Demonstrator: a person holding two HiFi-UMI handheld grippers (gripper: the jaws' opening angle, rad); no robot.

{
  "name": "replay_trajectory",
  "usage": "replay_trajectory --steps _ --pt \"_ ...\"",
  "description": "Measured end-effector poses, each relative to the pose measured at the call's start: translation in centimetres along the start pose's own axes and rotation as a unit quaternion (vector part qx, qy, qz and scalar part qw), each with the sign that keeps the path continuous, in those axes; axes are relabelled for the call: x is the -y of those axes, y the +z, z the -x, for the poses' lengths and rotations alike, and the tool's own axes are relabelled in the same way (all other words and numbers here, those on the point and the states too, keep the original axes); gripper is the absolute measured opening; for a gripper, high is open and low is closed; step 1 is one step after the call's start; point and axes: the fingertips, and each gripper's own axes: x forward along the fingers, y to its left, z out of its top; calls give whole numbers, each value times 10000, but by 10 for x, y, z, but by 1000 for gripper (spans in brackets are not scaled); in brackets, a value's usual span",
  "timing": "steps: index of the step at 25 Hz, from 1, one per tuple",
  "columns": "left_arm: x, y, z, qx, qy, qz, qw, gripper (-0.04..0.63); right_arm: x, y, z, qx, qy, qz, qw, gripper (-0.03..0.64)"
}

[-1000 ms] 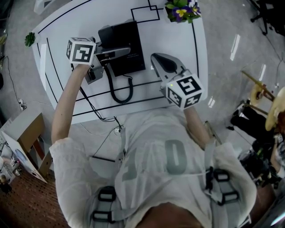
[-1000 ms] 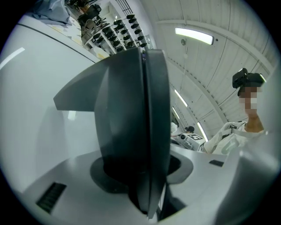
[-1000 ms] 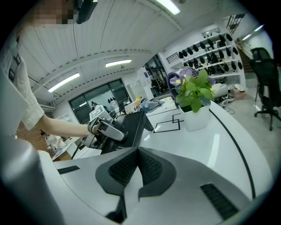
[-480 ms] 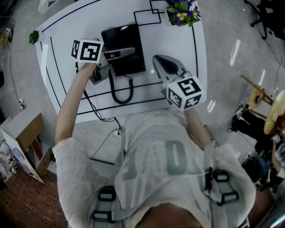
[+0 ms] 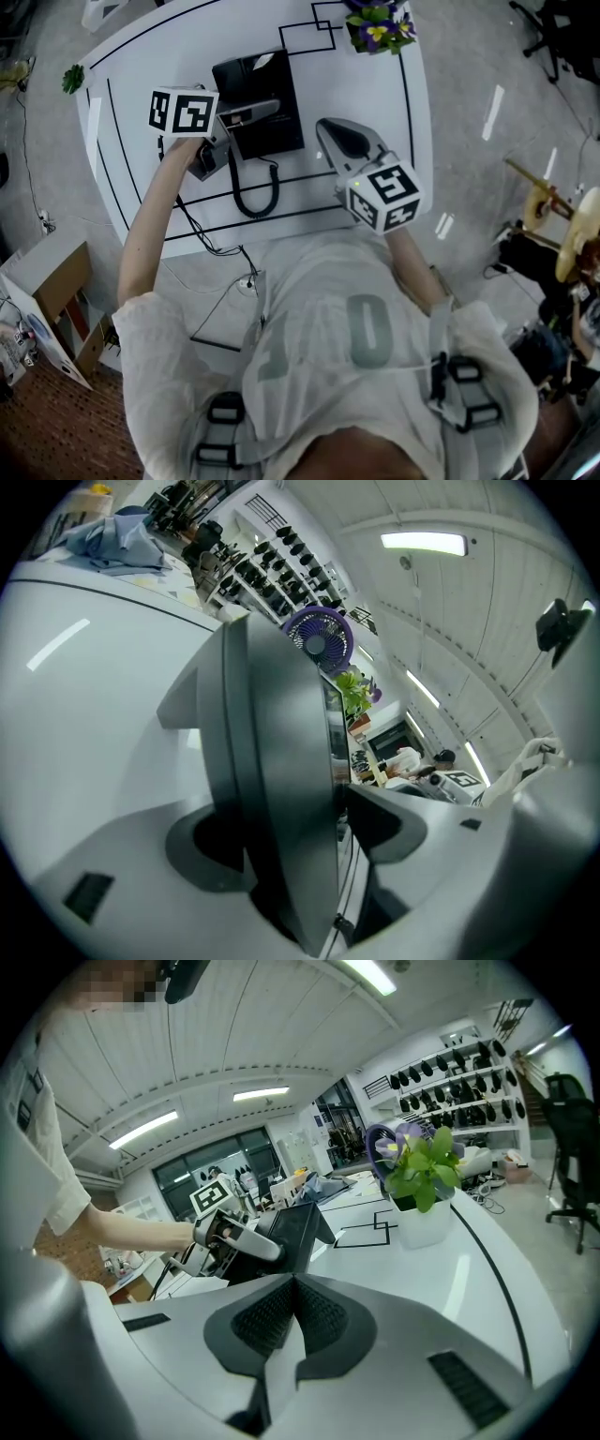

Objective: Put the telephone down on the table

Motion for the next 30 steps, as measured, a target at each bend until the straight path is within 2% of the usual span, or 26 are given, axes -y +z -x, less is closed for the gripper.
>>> replay_trajectory --steps 4,8,11,19,22,24,26,28,30 --pt "-1 2 3 257 63 67 9996 301 -4 1 2 40 5 68 10000 8" --pt "-6 7 20 865 87 451 9952 302 -7 0 6 51 26 92 9999 8" --pt "-11 3 37 1041 181 620 9925 302 -11 -1 7 50 48 140 9999 8" --pt "-9 -2 75 1324 724 188 9884 302 -31 3 11 64 154 497 9986 8" --pt "-3 4 90 1576 1105 -90 9813 302 -39 8 13 123 144 728 9972 8" --pt "2 12 105 1908 1429 -221 9709 301 -43 13 14 183 119 891 9958 8" --pt "9 19 123 2316 1878 -411 9536 299 -48 16 15 219 98 1044 9942 8" --pt "20 24 142 2770 2388 -642 9285 281 -51 19 17 251 73 1199 9924 8" --pt "36 26 162 3241 2895 -885 8963 215 -54 23 18 307 35 1333 9906 8"
